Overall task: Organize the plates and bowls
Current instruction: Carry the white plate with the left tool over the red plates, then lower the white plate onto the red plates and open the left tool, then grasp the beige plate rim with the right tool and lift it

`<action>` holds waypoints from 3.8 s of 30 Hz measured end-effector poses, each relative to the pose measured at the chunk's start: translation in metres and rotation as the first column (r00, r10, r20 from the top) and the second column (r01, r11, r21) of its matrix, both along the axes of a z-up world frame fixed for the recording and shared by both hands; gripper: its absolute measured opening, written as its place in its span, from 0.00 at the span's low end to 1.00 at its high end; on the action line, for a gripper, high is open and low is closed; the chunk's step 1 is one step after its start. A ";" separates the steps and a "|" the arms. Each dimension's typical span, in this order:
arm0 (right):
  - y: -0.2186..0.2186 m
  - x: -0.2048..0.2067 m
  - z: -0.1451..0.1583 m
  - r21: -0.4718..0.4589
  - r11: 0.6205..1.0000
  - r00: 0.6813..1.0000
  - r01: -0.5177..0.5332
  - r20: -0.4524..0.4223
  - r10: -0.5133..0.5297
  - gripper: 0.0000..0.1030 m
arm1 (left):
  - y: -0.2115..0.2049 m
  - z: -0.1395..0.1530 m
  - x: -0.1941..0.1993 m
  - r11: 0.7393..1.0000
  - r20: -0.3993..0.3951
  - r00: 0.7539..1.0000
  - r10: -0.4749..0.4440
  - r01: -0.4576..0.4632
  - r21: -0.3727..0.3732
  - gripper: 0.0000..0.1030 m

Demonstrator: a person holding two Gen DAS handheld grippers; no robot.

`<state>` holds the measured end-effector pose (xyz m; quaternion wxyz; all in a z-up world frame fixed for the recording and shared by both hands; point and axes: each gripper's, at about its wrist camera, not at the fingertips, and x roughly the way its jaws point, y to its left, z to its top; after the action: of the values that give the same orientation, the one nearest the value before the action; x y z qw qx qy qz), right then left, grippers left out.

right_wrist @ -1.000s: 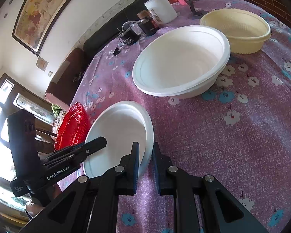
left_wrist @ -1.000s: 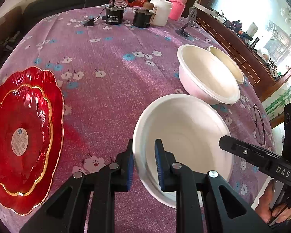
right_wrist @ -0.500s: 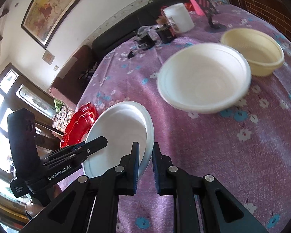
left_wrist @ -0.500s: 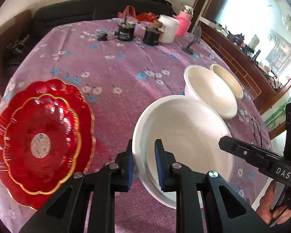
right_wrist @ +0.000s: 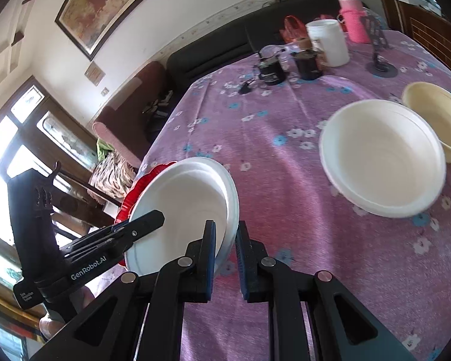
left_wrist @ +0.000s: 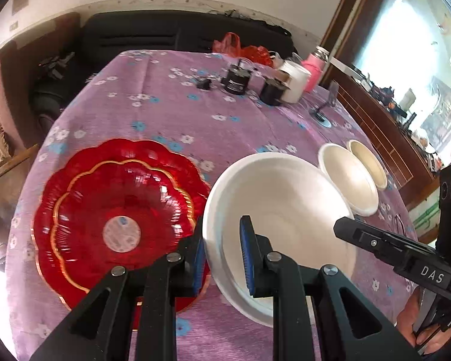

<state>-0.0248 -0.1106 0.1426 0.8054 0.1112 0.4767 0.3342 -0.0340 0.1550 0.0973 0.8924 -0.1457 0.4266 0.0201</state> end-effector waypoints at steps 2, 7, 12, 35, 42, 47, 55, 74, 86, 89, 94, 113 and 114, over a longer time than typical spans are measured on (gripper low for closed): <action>0.010 0.001 0.000 -0.006 1.000 1.000 -0.015 0.002 0.015 0.14 | 0.009 0.001 -0.003 1.000 0.005 1.000 0.016 -0.016 -0.005 0.19; 0.040 0.001 0.000 -0.025 0.998 0.998 -0.057 0.011 0.057 0.14 | 0.035 0.001 -0.013 0.997 0.014 0.997 0.072 -0.072 -0.015 0.19; 0.070 0.002 -0.004 -0.043 0.994 0.995 -0.100 0.015 0.100 0.14 | 0.063 -0.001 -0.023 0.991 0.014 0.991 0.130 -0.130 -0.026 0.19; 0.152 0.011 -0.046 -0.132 0.975 0.983 -0.181 -0.037 0.178 0.14 | 0.120 -0.038 -0.026 0.968 -0.042 0.969 0.245 -0.246 -0.038 0.20; 0.155 0.013 -0.052 -0.137 0.973 0.983 -0.185 -0.044 0.181 0.14 | 0.120 -0.045 -0.022 0.966 -0.050 0.965 0.257 -0.258 -0.014 0.20; 0.157 0.017 -0.057 -0.141 0.973 0.983 -0.181 -0.051 0.176 0.14 | 0.118 -0.047 -0.021 0.964 -0.047 0.963 0.264 -0.264 0.018 0.20; 0.160 0.016 -0.060 -0.150 0.972 0.984 -0.180 -0.041 0.176 0.15 | 0.115 -0.049 -0.020 0.958 -0.032 0.960 0.280 -0.277 0.075 0.20; 0.158 0.013 -0.052 -0.143 0.973 0.984 -0.179 -0.018 0.178 0.15 | 0.114 -0.038 -0.028 0.947 0.004 0.952 0.305 -0.303 0.104 0.39; 0.106 0.011 -0.030 -0.046 0.992 0.993 -0.118 -0.011 0.118 0.15 | 0.096 -0.002 -0.045 0.944 0.085 0.950 0.301 -0.309 0.118 0.39; 0.079 0.013 -0.022 -0.017 0.996 0.997 -0.082 0.002 0.082 0.15 | 0.079 0.007 -0.043 0.951 0.102 0.959 0.265 -0.277 0.135 0.39; 0.015 0.022 -0.010 0.021 1.000 0.999 0.021 0.025 -0.022 0.15 | 0.040 0.013 -0.034 0.971 0.096 0.980 0.172 -0.185 0.152 0.40; -0.223 0.077 -0.016 0.014 0.867 0.867 0.498 0.000 -0.498 0.14 | -0.094 -0.044 0.018 0.978 -0.099 0.986 -0.133 0.147 0.148 0.40; -0.235 0.083 -0.016 0.001 0.847 0.847 0.531 -0.001 -0.531 0.14 | -0.097 -0.044 0.017 0.977 -0.099 0.985 -0.139 0.153 0.152 0.40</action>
<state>0.0586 -0.3455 0.1268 0.8662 0.2392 0.4275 0.0988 -0.0168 0.0582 0.0535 0.8805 -0.0414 0.4722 -0.0052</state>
